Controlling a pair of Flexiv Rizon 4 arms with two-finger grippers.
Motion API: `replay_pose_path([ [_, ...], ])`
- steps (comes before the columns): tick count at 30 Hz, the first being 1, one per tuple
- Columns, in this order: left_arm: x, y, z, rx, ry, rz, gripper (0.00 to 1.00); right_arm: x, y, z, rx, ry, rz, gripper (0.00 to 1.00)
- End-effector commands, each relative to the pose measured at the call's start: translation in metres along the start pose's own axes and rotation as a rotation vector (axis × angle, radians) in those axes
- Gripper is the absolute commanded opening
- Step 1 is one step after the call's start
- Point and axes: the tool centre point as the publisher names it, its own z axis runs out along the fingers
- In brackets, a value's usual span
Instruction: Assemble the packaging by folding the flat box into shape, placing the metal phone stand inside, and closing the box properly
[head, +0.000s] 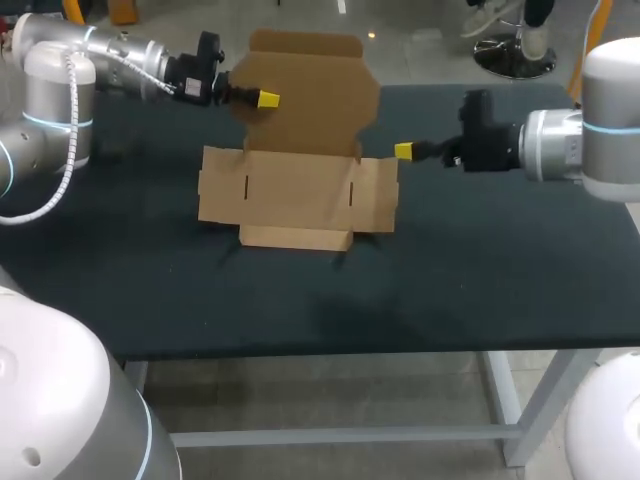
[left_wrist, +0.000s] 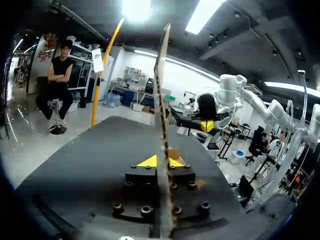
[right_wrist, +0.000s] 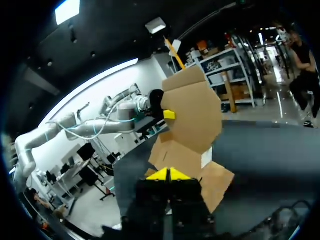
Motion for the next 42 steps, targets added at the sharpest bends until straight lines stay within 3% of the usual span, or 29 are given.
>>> replay_pose_path([
  [1,0.007,-0.002,0.000,0.019,-0.009,0.012,0.00,0.011,-0.001,0.004,0.013,-0.008,-0.042,0.00],
  [11,0.041,-0.017,0.007,0.064,-0.032,0.072,0.00,0.036,-0.018,-0.004,-0.017,-0.021,-0.153,0.00],
  [23,0.074,-0.034,0.011,0.092,-0.112,0.049,0.00,0.053,-0.039,-0.013,-0.035,-0.080,-0.216,0.00],
  [42,0.123,-0.054,0.016,0.139,-0.162,-0.025,0.00,0.058,-0.054,-0.026,-0.045,-0.082,-0.281,0.00],
])
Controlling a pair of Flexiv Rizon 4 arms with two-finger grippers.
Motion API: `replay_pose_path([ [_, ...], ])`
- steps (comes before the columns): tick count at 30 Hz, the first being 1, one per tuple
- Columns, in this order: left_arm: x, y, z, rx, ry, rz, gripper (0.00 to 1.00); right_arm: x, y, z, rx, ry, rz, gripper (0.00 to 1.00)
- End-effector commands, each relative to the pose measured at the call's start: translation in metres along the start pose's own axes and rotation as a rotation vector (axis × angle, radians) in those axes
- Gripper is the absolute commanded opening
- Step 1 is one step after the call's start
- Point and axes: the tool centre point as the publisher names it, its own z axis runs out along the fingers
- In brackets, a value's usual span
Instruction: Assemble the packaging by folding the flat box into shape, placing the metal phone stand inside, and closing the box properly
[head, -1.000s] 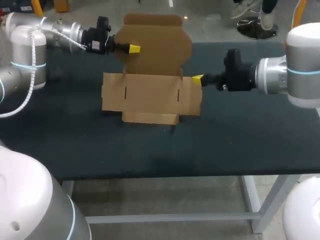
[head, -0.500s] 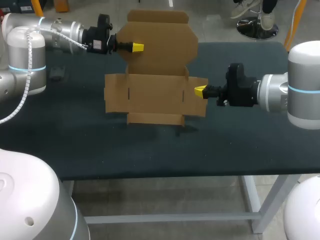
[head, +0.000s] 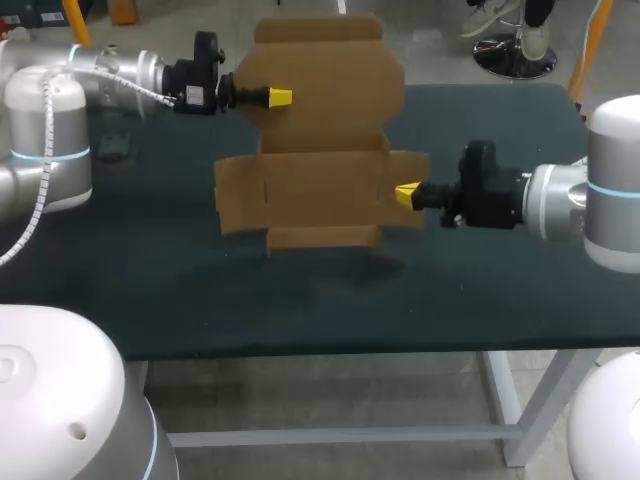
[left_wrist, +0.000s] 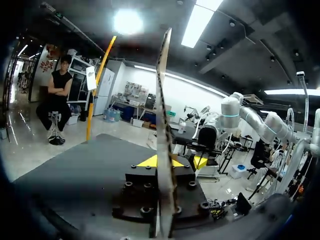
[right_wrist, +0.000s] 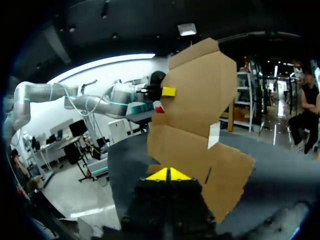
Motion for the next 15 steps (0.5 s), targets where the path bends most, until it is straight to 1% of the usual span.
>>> replay_pose_path([
  [1,0.013,-0.004,-0.002,-0.006,-0.131,-0.012,0.00,0.003,-0.001,-0.004,-0.013,0.003,-0.012,0.00],
  [6,0.018,-0.003,-0.001,-0.029,-0.120,-0.021,0.00,0.009,-0.002,-0.002,-0.006,-0.001,-0.029,0.00],
  [15,0.003,0.011,0.000,-0.041,-0.086,-0.011,0.00,0.012,-0.012,0.010,0.012,-0.004,-0.028,0.00],
])
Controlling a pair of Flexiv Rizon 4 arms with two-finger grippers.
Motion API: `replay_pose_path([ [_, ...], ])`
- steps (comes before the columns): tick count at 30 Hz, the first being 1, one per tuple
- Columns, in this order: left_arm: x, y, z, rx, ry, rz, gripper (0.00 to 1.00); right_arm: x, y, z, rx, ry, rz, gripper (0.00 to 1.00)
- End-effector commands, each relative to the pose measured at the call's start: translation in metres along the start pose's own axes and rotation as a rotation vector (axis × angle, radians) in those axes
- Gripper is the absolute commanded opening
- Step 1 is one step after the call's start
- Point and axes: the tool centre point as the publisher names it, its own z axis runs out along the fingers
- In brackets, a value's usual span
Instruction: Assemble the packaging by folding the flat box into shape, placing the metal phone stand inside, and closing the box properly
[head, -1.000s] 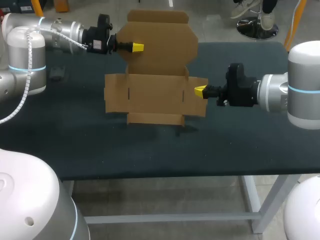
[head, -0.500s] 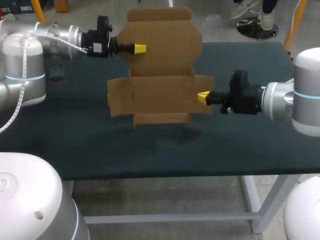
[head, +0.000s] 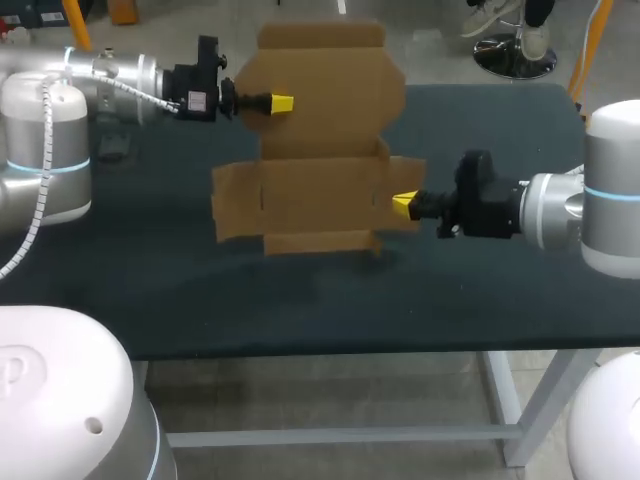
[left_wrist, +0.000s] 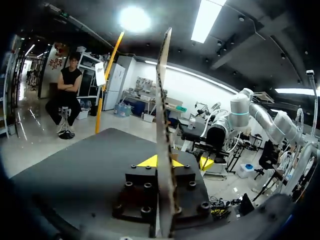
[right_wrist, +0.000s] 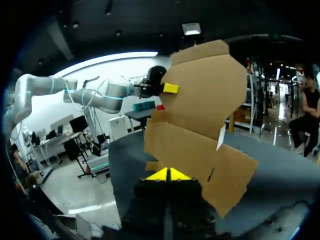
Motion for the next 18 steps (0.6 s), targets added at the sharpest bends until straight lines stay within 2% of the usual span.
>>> replay_pose_path([
  [1,-0.010,0.005,0.000,0.006,0.021,0.001,0.00,0.001,-0.003,0.009,-0.001,-0.004,0.000,0.00],
  [18,-0.019,0.018,-0.001,0.023,0.037,0.028,0.00,0.009,-0.009,0.040,-0.006,-0.042,-0.015,0.00],
])
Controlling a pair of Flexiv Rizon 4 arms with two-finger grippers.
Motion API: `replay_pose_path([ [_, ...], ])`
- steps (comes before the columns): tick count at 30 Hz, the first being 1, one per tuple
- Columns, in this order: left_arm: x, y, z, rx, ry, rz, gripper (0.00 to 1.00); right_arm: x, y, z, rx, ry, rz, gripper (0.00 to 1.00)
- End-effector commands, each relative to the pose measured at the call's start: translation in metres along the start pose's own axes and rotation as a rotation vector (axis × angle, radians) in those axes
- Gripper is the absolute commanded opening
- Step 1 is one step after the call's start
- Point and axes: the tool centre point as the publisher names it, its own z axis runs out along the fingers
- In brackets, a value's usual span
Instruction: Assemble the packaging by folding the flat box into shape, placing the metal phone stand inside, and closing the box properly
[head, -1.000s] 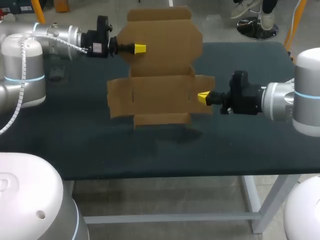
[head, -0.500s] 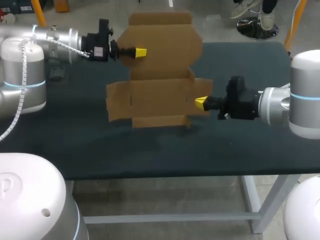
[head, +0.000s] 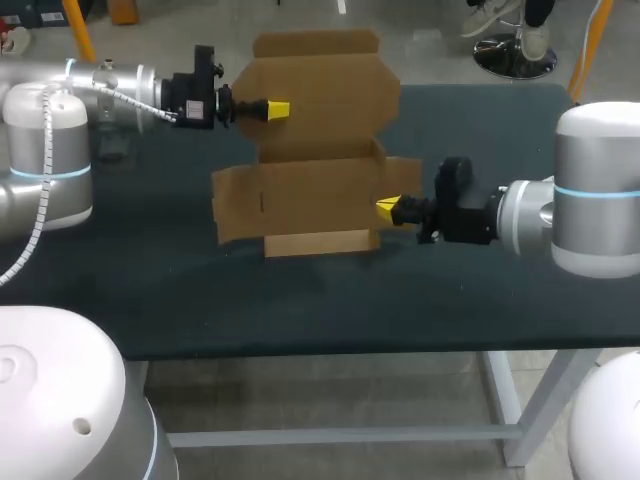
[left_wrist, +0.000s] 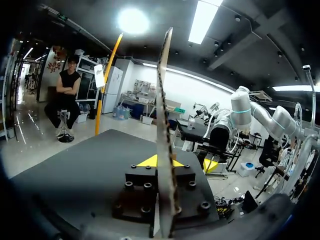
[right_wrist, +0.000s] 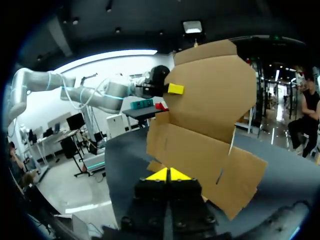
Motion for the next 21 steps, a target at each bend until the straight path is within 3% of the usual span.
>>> replay_pose_path([
  [1,-0.005,0.004,0.001,0.003,0.021,0.006,0.00,0.002,-0.004,0.016,-0.014,-0.014,0.002,0.00],
  [7,-0.005,0.008,0.002,0.003,0.032,0.012,0.00,0.002,-0.007,0.025,-0.014,-0.011,0.079,0.00],
  [18,-0.008,0.014,0.004,-0.002,0.054,0.017,0.00,0.002,-0.007,0.025,-0.014,-0.011,0.079,0.00],
  [21,-0.009,0.015,0.005,0.007,0.055,0.016,0.00,0.000,-0.015,0.045,-0.012,-0.029,0.049,0.00],
])
